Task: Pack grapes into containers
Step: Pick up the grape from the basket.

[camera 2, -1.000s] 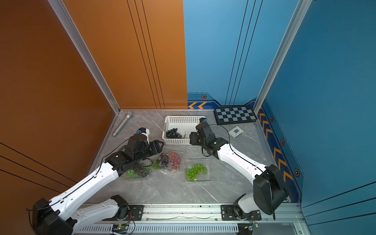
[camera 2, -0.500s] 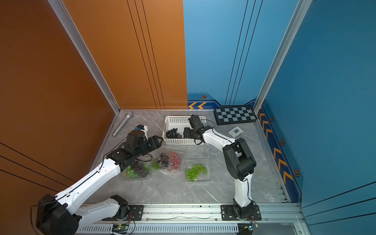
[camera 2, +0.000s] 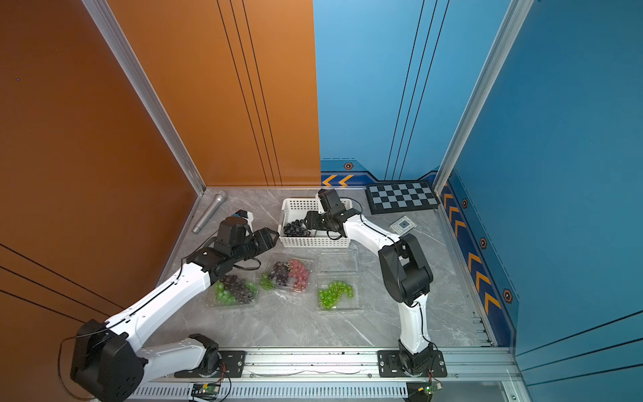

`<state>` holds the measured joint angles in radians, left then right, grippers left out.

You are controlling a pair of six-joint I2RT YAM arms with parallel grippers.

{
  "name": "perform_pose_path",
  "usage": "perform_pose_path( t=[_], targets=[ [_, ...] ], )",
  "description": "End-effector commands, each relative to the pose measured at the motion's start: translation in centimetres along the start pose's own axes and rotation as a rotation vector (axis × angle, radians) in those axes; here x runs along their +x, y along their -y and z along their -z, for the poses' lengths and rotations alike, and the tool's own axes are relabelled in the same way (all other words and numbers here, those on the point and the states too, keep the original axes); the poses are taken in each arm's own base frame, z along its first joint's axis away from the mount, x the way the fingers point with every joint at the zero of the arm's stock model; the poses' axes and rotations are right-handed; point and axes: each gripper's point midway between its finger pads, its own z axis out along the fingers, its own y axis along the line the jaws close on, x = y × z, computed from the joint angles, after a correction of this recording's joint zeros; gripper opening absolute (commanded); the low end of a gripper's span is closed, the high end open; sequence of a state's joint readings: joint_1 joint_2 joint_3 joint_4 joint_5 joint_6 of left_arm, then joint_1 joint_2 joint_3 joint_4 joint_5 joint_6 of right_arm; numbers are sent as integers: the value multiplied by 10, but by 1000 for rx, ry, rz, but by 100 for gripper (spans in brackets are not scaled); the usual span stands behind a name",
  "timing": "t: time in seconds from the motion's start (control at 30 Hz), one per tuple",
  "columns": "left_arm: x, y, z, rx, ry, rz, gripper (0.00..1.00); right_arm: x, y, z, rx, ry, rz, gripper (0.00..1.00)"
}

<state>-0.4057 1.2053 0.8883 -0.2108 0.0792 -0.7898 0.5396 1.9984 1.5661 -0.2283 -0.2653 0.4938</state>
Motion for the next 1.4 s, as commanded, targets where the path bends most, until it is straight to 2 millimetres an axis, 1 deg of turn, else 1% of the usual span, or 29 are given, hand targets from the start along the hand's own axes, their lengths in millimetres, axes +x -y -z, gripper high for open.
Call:
perform_pose_path(
  t=[0.0, 0.17, 0.27, 0.33, 0.37, 0.47, 0.6, 0.77, 0.87, 0.97, 1.0, 1.07, 1.2, 1.27, 1.3, 1.33, 1.37],
  targets=[
    [-8, 11, 2, 39, 4, -8, 68, 5, -5, -7, -19, -40, 8, 64],
    [-4, 14, 1, 49, -10, -14, 68, 6, -13, -10, -25, -42, 18, 64],
    [-2, 10, 3, 44, -7, -15, 68, 6, -17, -14, -23, -56, 38, 64],
    [-1, 6, 5, 30, -4, -15, 68, 2, -20, -12, -17, -53, 53, 64],
    [0, 5, 6, 24, -4, -15, 68, 9, -13, -23, -5, -75, 47, 64],
    [2, 1, 10, 4, -9, -14, 68, 14, -11, -31, -3, -96, 60, 64],
    [3, -5, 14, -14, -1, -19, 68, 27, 1, -46, 30, -142, 71, 64],
    [2, -10, 15, -18, -6, -19, 69, 41, 14, -55, 63, -185, 88, 64],
    [2, -12, 15, -13, -15, -11, 69, 48, 18, -62, 67, -212, 91, 65],
    [3, -16, 16, -17, -15, -3, 69, 51, 18, -70, 63, -226, 92, 65],
    [3, -18, 17, -19, -13, 0, 69, 56, 20, -73, 63, -240, 89, 65],
    [3, -20, 18, -21, -10, 7, 69, 51, 15, -77, 51, -232, 94, 64],
    [4, -25, 21, -23, -9, 21, 69, 54, 17, -87, 54, -245, 93, 64],
    [5, -27, 22, -24, -8, 26, 69, 57, 19, -92, 58, -254, 88, 61],
    [4, -28, 22, -25, -7, 28, 69, 57, 19, -94, 58, -255, 85, 58],
    [4, -28, 22, -24, -8, 29, 69, 58, 20, -95, 59, -258, 82, 53],
    [4, -28, 22, -24, -8, 29, 69, 58, 20, -95, 59, -258, 82, 45]
  ],
)
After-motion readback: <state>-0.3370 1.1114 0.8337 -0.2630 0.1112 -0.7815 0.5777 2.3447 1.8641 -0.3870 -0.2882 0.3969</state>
